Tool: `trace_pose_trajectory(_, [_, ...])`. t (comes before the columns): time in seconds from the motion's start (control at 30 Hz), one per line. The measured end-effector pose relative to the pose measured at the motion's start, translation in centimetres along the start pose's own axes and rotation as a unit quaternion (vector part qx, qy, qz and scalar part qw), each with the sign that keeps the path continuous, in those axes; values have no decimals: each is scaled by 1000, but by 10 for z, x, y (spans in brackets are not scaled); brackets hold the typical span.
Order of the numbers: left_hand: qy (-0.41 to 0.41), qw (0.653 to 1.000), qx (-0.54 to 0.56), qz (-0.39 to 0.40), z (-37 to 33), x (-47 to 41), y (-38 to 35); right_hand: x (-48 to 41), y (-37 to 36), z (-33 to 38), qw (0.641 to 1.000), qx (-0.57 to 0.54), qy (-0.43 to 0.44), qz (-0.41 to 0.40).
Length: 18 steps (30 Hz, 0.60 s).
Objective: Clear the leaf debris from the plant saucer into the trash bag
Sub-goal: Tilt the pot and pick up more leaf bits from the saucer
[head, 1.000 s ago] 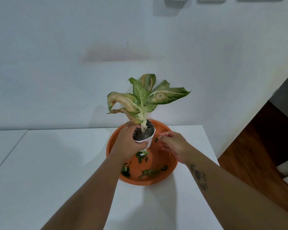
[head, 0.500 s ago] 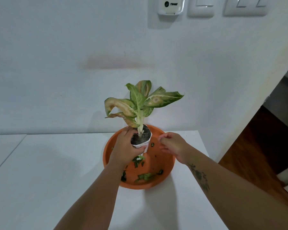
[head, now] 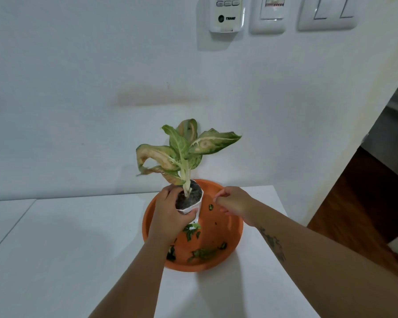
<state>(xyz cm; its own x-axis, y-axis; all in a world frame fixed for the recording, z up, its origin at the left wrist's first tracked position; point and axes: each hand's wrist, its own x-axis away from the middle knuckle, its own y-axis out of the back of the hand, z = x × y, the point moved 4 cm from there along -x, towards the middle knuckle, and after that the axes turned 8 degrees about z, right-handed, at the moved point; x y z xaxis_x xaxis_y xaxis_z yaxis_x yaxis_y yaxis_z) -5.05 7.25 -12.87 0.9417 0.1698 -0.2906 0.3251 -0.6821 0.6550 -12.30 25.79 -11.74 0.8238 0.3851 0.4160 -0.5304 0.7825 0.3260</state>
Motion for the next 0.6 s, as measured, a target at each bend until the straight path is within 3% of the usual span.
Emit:
trace_pose_trajectory(0.43, [39, 997, 6, 70, 9, -9, -1, -10, -15, -9, 1000, 26, -11, 11])
trace_pose_trajectory(0.6, [42, 998, 1, 54, 6, -12, 13, -17, -15, -7, 992, 119, 33, -31])
